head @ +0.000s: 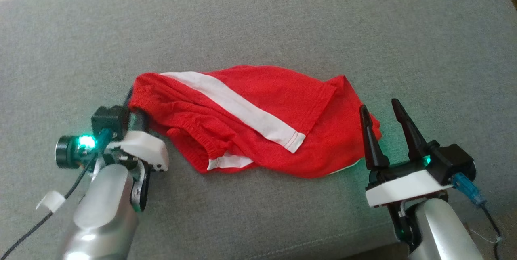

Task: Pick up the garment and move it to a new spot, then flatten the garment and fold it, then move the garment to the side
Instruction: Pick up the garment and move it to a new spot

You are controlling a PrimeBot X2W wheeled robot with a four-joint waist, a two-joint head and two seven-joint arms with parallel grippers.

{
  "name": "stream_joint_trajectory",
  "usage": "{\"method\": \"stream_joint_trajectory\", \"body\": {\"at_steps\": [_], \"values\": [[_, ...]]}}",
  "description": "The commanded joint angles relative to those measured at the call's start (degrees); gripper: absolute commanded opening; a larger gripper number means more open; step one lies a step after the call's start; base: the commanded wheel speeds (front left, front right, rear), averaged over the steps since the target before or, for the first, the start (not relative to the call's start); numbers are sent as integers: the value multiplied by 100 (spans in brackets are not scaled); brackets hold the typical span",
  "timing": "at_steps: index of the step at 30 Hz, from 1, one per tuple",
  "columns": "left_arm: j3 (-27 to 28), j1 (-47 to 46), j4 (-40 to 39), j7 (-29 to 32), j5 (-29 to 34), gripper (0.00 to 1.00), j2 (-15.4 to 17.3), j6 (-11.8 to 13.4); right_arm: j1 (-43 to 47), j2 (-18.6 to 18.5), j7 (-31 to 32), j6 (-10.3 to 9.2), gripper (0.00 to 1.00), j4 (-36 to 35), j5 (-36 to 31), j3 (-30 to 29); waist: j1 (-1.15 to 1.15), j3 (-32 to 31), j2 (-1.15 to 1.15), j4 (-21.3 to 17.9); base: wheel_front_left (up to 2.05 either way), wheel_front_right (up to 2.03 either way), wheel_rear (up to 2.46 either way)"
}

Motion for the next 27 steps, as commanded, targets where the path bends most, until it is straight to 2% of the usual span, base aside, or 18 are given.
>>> {"method": "stream_joint_trajectory", "body": {"at_steps": [1,7,13,20,27], "values": [[228,-157,-51,-147,-34,100,96,38,-135,-21,-78,44,100,-196,-7,120,-1,42,0,19,0,0,0],[282,-306,396,-533,-132,100,6,-32,-133,-21,-79,44,100,-162,-41,60,-1,10,0,129,0,0,0],[293,-161,374,-714,-241,100,-107,-185,-55,-21,-79,44,100,-81,-72,3,-1,-279,0,300,0,0,0],[392,633,-327,-783,-410,100,-234,-321,145,-21,-79,44,100,-35,-121,-63,-1,-735,0,479,0,0,0],[599,1839,-1469,-788,-364,100,-341,-228,436,-21,-79,44,100,-26,-156,-103,-1,-1119,0,589,0,0,0]]}}
